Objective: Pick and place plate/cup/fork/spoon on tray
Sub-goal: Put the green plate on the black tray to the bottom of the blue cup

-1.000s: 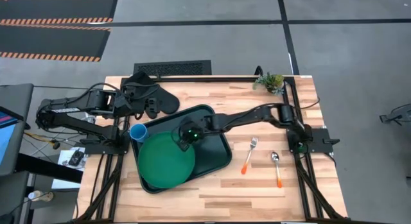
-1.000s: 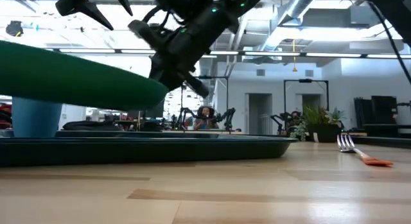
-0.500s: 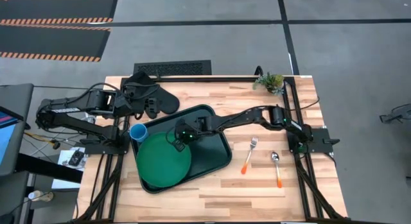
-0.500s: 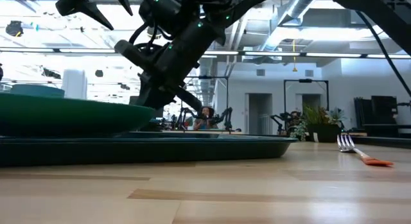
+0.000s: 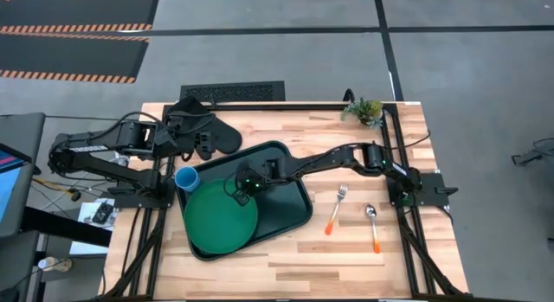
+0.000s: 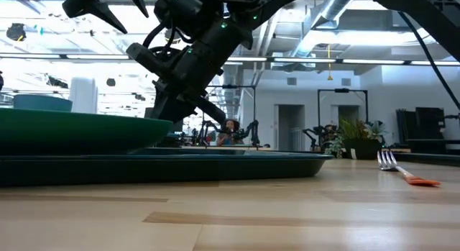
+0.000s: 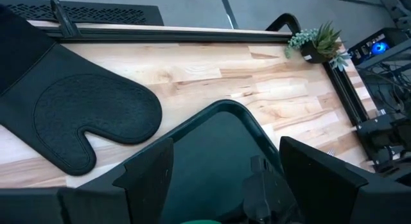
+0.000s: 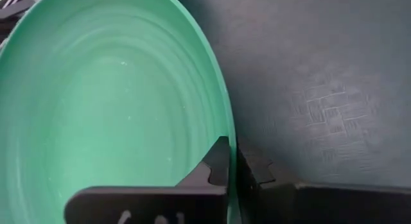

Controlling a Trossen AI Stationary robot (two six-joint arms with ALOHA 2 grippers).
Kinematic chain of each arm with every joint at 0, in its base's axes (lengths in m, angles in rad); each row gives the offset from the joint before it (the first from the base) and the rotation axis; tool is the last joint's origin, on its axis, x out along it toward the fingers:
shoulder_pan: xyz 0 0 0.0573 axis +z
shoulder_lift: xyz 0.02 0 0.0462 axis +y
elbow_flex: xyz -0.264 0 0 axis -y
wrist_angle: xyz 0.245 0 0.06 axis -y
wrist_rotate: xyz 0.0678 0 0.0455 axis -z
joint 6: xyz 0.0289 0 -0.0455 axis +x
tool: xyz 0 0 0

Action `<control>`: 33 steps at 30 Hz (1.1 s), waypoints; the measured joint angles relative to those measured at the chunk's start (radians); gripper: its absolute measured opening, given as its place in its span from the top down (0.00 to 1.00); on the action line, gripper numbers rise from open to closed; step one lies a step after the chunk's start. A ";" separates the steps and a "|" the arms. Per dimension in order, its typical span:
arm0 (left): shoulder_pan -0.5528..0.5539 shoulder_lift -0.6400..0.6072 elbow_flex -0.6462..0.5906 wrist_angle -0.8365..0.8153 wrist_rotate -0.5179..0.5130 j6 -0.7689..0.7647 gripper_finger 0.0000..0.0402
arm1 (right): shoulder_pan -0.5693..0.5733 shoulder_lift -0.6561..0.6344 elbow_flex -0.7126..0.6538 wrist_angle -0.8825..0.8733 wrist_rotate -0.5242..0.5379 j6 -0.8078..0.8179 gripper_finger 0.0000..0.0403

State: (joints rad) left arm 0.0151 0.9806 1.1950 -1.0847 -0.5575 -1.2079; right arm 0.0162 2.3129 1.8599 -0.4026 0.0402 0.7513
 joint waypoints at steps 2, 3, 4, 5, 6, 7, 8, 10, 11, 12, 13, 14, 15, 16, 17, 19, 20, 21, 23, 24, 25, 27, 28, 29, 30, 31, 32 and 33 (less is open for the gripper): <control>0.000 0.000 0.000 0.000 0.000 0.000 0.33 | -0.001 0.000 0.000 -0.001 0.001 0.000 0.95; 0.000 0.000 0.000 0.000 0.000 0.000 0.33 | -0.001 0.000 0.000 -0.001 0.004 0.000 0.95; 0.000 0.000 0.000 0.000 0.000 0.000 0.33 | -0.002 0.000 0.000 -0.001 0.007 0.000 0.95; 0.000 0.000 0.000 0.000 0.000 0.000 0.33 | -0.003 -0.001 0.000 -0.001 0.013 0.000 0.96; 0.000 0.000 0.000 0.000 0.000 0.000 0.33 | -0.003 -0.001 0.000 0.000 0.018 0.000 0.96; 0.000 0.000 0.000 0.000 0.000 0.000 0.33 | -0.003 -0.001 0.000 0.000 0.019 0.000 0.95; 0.000 0.000 0.000 0.000 0.000 0.000 0.33 | -0.003 -0.001 0.000 0.000 0.019 0.000 0.95; 0.000 0.000 0.000 0.000 0.000 0.000 0.33 | -0.006 -0.001 0.000 0.000 0.015 0.000 0.93; 0.000 0.000 0.000 0.000 0.000 0.000 0.33 | -0.006 -0.001 0.000 0.001 0.014 0.000 0.93; 0.000 0.000 0.000 0.000 0.000 0.000 0.33 | -0.005 -0.001 0.000 0.000 0.014 0.000 0.92; 0.000 0.000 0.000 0.000 0.000 0.000 0.33 | -0.003 -0.001 0.000 -0.001 0.014 0.000 0.91; 0.000 0.000 0.000 0.000 0.000 0.000 0.33 | -0.003 -0.001 0.000 0.001 0.014 0.000 0.91; 0.000 0.000 0.000 0.000 0.000 0.000 0.33 | -0.004 -0.001 0.000 0.001 0.014 0.000 0.91; 0.000 0.000 0.000 0.000 -0.001 0.000 0.33 | -0.004 -0.001 0.000 0.003 0.014 0.000 0.91; 0.000 0.000 0.000 0.000 -0.002 0.000 0.33 | -0.004 -0.001 0.000 0.005 0.014 0.000 0.91; 0.000 0.000 0.000 0.000 -0.004 0.000 0.33 | -0.004 -0.001 0.000 0.008 0.014 0.000 0.91; 0.000 0.000 0.000 0.000 -0.004 0.000 0.33 | -0.004 -0.001 0.000 0.008 0.014 0.000 0.91; 0.000 0.000 0.000 0.000 -0.004 0.000 0.33 | -0.004 -0.001 0.000 0.008 0.014 0.000 0.91; 0.000 0.000 0.000 0.000 -0.004 0.000 0.33 | -0.004 -0.001 0.000 0.008 0.014 0.000 0.91; 0.000 0.000 0.000 0.000 -0.004 0.000 0.33 | -0.004 -0.001 0.000 0.008 0.014 0.000 0.91; 0.000 0.000 0.000 0.000 -0.004 0.000 0.33 | -0.004 -0.001 0.000 0.008 0.014 -0.001 0.91; 0.000 0.000 0.000 0.000 -0.006 0.000 0.33 | -0.003 -0.002 0.000 0.008 0.014 -0.001 0.91; 0.000 0.000 0.000 0.000 -0.006 0.000 0.33 | -0.003 -0.002 0.000 0.007 0.014 -0.001 0.91; 0.000 0.000 0.000 0.000 -0.006 0.000 0.33 | -0.002 -0.002 0.000 0.007 0.014 0.000 0.91; 0.000 0.000 0.000 0.000 -0.006 0.000 0.33 | -0.002 -0.002 0.000 0.006 0.014 0.000 0.91; 0.000 0.000 0.000 0.000 -0.006 0.000 0.33 | -0.002 -0.002 0.000 0.006 0.014 0.000 0.91; 0.000 0.000 0.000 0.000 -0.006 0.000 0.33 | -0.002 -0.002 0.000 0.006 0.013 0.000 0.90; 0.000 0.000 0.000 0.000 -0.006 0.000 0.33 | -0.002 -0.002 0.000 0.007 0.013 -0.001 0.90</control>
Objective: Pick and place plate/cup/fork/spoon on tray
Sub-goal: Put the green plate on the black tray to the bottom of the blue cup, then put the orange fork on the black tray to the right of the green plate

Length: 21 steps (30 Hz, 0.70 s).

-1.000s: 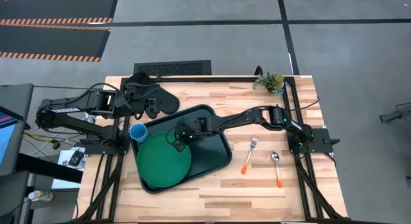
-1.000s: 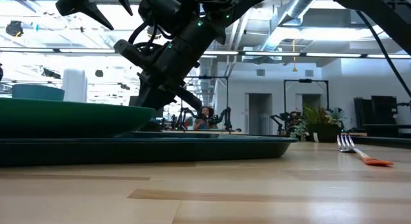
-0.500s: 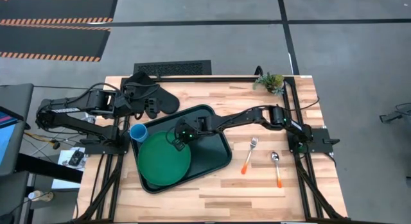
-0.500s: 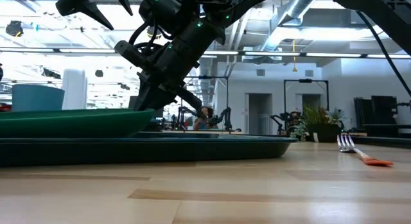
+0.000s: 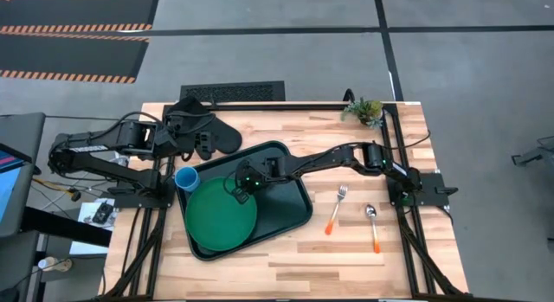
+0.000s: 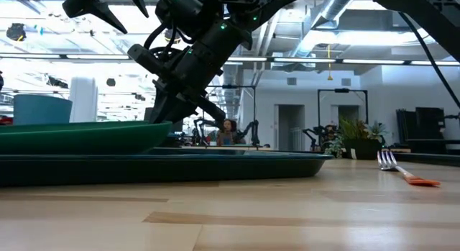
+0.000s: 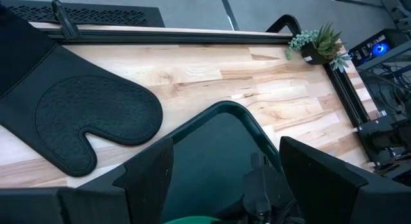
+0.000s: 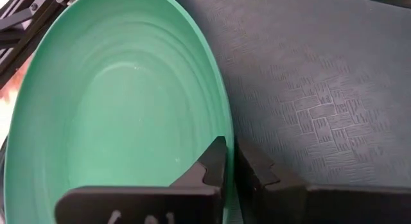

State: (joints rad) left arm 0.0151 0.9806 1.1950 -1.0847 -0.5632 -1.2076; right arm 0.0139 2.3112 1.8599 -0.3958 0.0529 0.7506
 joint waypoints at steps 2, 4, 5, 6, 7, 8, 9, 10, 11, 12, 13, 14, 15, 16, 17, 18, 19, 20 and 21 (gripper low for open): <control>0.000 0.000 0.000 0.000 0.000 0.000 0.33 | 0.000 0.000 0.000 0.001 0.000 0.000 0.89; 0.000 0.000 0.000 0.000 0.000 0.000 0.33 | 0.000 0.000 0.000 0.001 -0.001 0.000 0.86; 0.000 0.000 0.000 0.000 0.000 0.000 0.33 | 0.000 0.000 0.000 0.001 -0.001 0.000 0.85; 0.000 0.000 0.000 0.000 0.000 0.000 0.33 | 0.000 0.000 0.000 0.000 -0.001 0.000 0.83; 0.000 0.000 0.000 0.000 0.000 0.000 0.33 | 0.000 0.000 0.000 0.000 -0.001 0.000 0.82; 0.000 0.000 0.000 0.000 0.000 0.000 0.33 | 0.000 0.000 0.000 0.000 -0.001 0.000 0.80; 0.000 0.000 0.000 0.000 0.000 0.000 0.33 | 0.000 0.000 0.000 0.000 -0.001 0.000 0.79; 0.000 0.000 0.000 0.000 0.000 0.000 0.33 | 0.000 0.000 0.000 0.000 -0.001 0.000 0.78; 0.000 0.000 0.000 0.000 0.000 0.000 0.33 | 0.000 0.000 0.000 0.000 -0.001 0.000 0.77; 0.000 0.000 0.000 0.000 0.000 0.000 0.33 | 0.000 -0.001 0.000 0.000 -0.001 0.000 0.76; 0.000 0.000 0.000 0.000 0.000 0.000 0.33 | 0.000 -0.001 0.000 0.000 -0.001 0.000 0.75; 0.000 0.000 0.000 0.000 0.000 0.000 0.33 | 0.001 -0.001 0.000 0.000 -0.001 0.000 0.73; 0.000 0.000 0.000 0.000 0.000 0.000 0.33 | 0.001 -0.001 0.000 -0.001 -0.001 -0.001 0.72; 0.000 0.000 0.000 0.000 0.000 0.000 0.33 | 0.001 -0.001 0.000 -0.001 -0.001 -0.002 0.71; 0.000 0.000 0.000 0.000 0.000 0.000 0.33 | 0.001 -0.001 0.000 -0.003 -0.001 -0.003 0.70; 0.000 0.000 0.000 0.000 0.001 0.000 0.33 | 0.001 -0.001 0.000 -0.007 -0.001 -0.011 0.68; 0.000 0.000 0.000 0.000 0.001 0.000 0.33 | 0.001 -0.001 0.000 -0.013 -0.001 -0.021 0.66; 0.000 0.000 0.000 0.000 0.001 0.000 0.33 | 0.000 -0.001 0.000 -0.026 -0.002 -0.026 0.64; 0.000 0.000 0.000 0.000 0.001 0.000 0.33 | -0.004 -0.002 0.000 -0.042 -0.006 -0.033 0.62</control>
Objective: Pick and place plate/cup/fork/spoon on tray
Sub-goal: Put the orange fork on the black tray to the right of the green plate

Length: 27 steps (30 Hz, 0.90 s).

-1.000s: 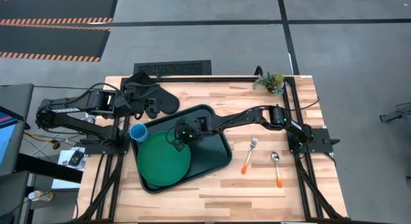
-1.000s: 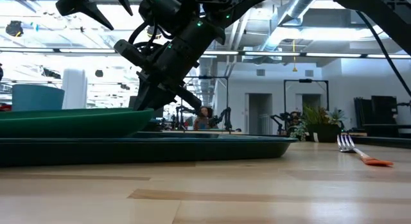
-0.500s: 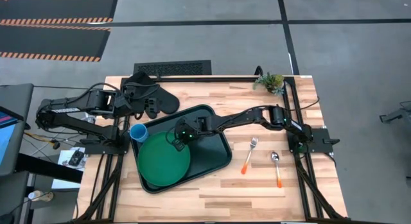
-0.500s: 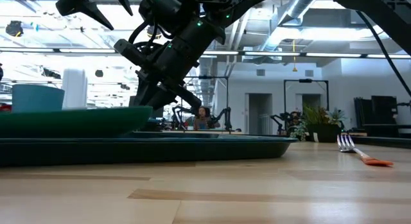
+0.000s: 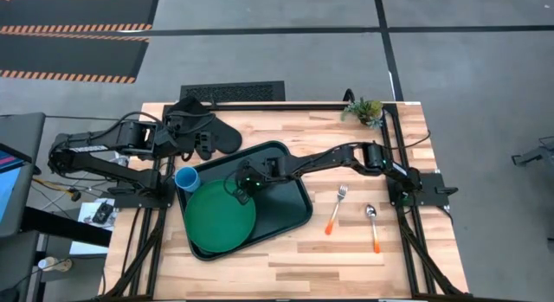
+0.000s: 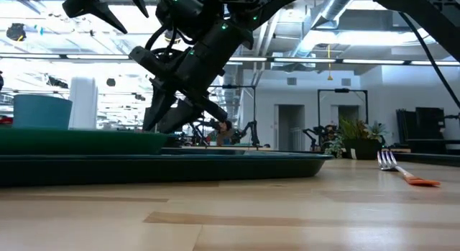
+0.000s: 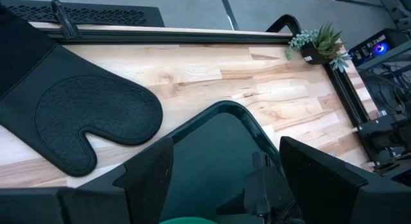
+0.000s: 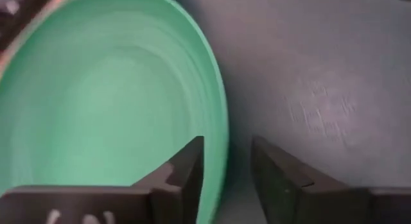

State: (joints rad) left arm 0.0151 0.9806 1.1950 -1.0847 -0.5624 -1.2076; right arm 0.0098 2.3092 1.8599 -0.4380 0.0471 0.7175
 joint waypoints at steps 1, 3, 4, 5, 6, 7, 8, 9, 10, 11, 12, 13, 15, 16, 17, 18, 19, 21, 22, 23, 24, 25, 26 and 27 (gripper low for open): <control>0.000 0.000 0.000 0.000 0.001 0.000 0.33 | -0.005 -0.007 -0.001 -0.022 -0.013 -0.016 0.59; 0.000 0.000 0.000 0.000 0.007 0.010 0.33 | -0.018 -0.045 -0.004 -0.090 -0.033 -0.055 0.54; 0.000 0.000 0.000 0.000 0.009 0.017 0.33 | -0.026 -0.072 -0.004 -0.120 -0.033 -0.068 0.51; 0.000 0.000 0.000 0.000 0.015 0.021 0.33 | -0.034 -0.108 -0.002 -0.166 -0.028 -0.075 0.49; 0.000 0.000 0.000 0.000 0.017 0.025 0.33 | -0.042 -0.145 0.000 -0.225 -0.018 -0.087 0.47; 0.000 0.000 0.000 0.000 0.016 0.030 0.33 | -0.048 -0.180 0.001 -0.282 -0.005 -0.102 0.45; 0.000 0.000 0.000 0.000 0.017 0.037 0.33 | -0.052 -0.211 0.002 -0.340 0.020 -0.112 0.44; 0.000 0.000 0.000 0.000 0.017 0.042 0.33 | -0.054 -0.243 0.001 -0.413 0.055 -0.116 0.43; 0.000 0.000 0.000 0.000 0.017 0.045 0.33 | -0.054 -0.273 0.000 -0.485 0.089 -0.116 0.43; 0.000 0.000 0.000 0.000 0.017 0.045 0.33 | -0.051 -0.306 0.000 -0.558 0.122 -0.116 0.42; 0.000 0.000 0.000 0.000 0.017 0.045 0.33 | -0.047 -0.337 0.000 -0.625 0.144 -0.114 0.42; 0.000 0.000 0.000 0.001 0.018 0.045 0.33 | -0.040 -0.368 -0.001 -0.698 0.162 -0.100 0.42; -0.001 0.000 0.000 0.003 0.019 0.053 0.33 | -0.021 -0.430 -0.039 -0.804 0.181 -0.064 0.43; -0.001 0.000 0.000 0.003 0.024 0.061 0.33 | -0.006 -0.463 -0.078 -0.837 0.190 -0.038 0.43; -0.001 0.000 0.000 0.003 0.028 0.066 0.33 | 0.012 -0.497 -0.128 -0.853 0.193 -0.007 0.44; -0.001 0.000 0.000 0.003 0.031 0.071 0.33 | 0.030 -0.534 -0.194 -0.856 0.189 0.030 0.44; -0.001 0.000 0.000 0.003 0.032 0.073 0.33 | 0.049 -0.577 -0.270 -0.848 0.182 0.073 0.44; -0.001 0.000 0.000 0.003 0.034 0.079 0.33 | 0.089 -0.669 -0.438 -0.802 0.153 0.169 0.45; -0.001 0.000 0.000 0.003 0.034 0.080 0.33 | 0.105 -0.715 -0.526 -0.762 0.141 0.216 0.45; -0.001 0.000 0.000 0.004 0.034 0.082 0.33 | 0.118 -0.762 -0.619 -0.712 0.129 0.266 0.45; -0.001 0.000 0.000 0.004 0.034 0.085 0.33 | 0.124 -0.807 -0.703 -0.648 0.120 0.312 0.45; -0.001 0.000 0.000 0.006 0.034 0.088 0.33 | 0.127 -0.850 -0.778 -0.585 0.108 0.358 0.45; 0.000 0.000 0.000 0.007 0.034 0.088 0.33 | 0.128 -0.896 -0.851 -0.519 0.107 0.400 0.45; 0.000 0.000 0.000 0.007 0.033 0.088 0.33 | 0.127 -0.940 -0.917 -0.466 0.106 0.436 0.45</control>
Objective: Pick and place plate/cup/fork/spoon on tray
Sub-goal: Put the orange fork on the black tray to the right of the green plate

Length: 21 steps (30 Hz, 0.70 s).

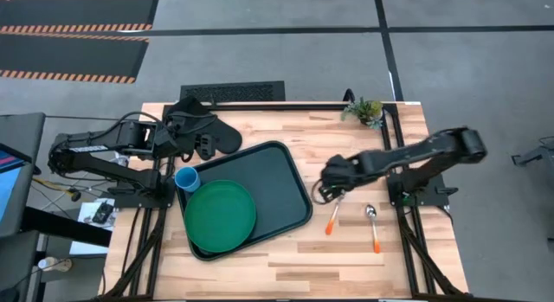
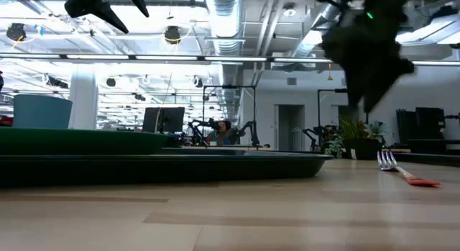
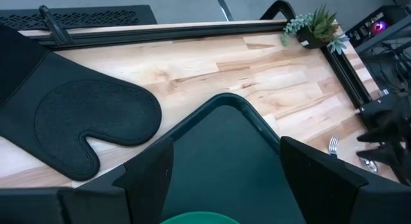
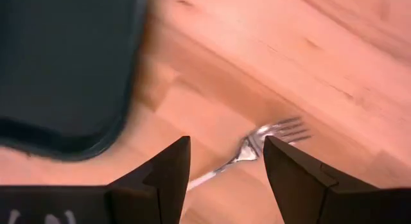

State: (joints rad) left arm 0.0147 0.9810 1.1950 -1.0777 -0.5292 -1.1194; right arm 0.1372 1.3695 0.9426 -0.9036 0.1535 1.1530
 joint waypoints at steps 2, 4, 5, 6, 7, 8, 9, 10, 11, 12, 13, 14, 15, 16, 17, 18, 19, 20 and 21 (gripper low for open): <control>0.000 0.000 0.000 0.000 0.000 0.000 0.33 | 0.000 -0.082 -0.112 0.084 0.015 0.051 0.45; 0.000 0.000 0.000 0.000 -0.003 0.000 0.33 | -0.003 -0.157 -0.199 0.144 0.046 0.068 0.44; 0.000 0.000 0.000 0.000 -0.003 0.000 0.33 | -0.006 -0.192 -0.229 0.158 0.060 0.070 0.43; 0.000 0.000 0.000 0.000 -0.003 -0.001 0.33 | -0.010 -0.226 -0.254 0.164 0.072 0.070 0.43; 0.000 0.000 0.000 0.000 -0.003 -0.004 0.33 | -0.010 -0.254 -0.277 0.156 0.085 0.070 0.42; 0.000 0.000 0.000 0.000 -0.003 -0.006 0.33 | -0.010 -0.280 -0.296 0.149 0.097 0.069 0.42; 0.000 0.000 0.000 0.000 -0.004 -0.006 0.33 | -0.010 -0.304 -0.315 0.151 0.102 0.070 0.41; 0.000 0.000 0.000 0.000 -0.004 -0.007 0.33 | -0.010 -0.326 -0.333 0.153 0.101 0.070 0.41; 0.000 0.000 0.000 0.000 -0.006 -0.007 0.33 | -0.012 -0.341 -0.349 0.154 0.100 0.069 0.41; 0.000 0.000 0.000 0.000 -0.009 -0.007 0.33 | -0.015 -0.351 -0.364 0.161 0.093 0.069 0.41; 0.000 0.001 0.000 0.000 -0.010 -0.006 0.33 | -0.016 -0.357 -0.381 0.177 0.086 0.068 0.40; 0.000 0.001 0.000 0.000 -0.010 -0.006 0.33 | -0.016 -0.361 -0.400 0.206 0.084 0.060 0.40; 0.000 0.001 0.000 0.000 -0.011 -0.006 0.33 | -0.016 -0.362 -0.415 0.242 0.079 0.051 0.40; 0.000 0.001 0.000 0.000 -0.011 -0.006 0.33 | -0.016 -0.361 -0.427 0.278 0.073 0.046 0.40; 0.000 0.001 0.000 0.000 -0.011 -0.006 0.33 | -0.015 -0.356 -0.437 0.311 0.072 0.037 0.40; 0.000 0.001 0.000 -0.001 -0.011 -0.006 0.33 | -0.015 -0.350 -0.447 0.336 0.070 0.025 0.40; 0.000 0.001 0.000 0.000 -0.011 -0.006 0.33 | -0.015 -0.344 -0.454 0.345 0.071 0.019 0.40; 0.000 0.001 0.000 -0.001 -0.011 -0.007 0.33 | -0.015 -0.336 -0.460 0.347 0.072 0.018 0.40; 0.000 0.001 0.000 -0.001 -0.011 -0.007 0.33 | -0.015 -0.327 -0.466 0.344 0.074 0.017 0.40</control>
State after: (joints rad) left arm 0.0151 0.9817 1.1950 -1.0782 -0.5404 -1.1263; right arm 0.1217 1.0426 0.4762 -0.5598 0.2270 1.1702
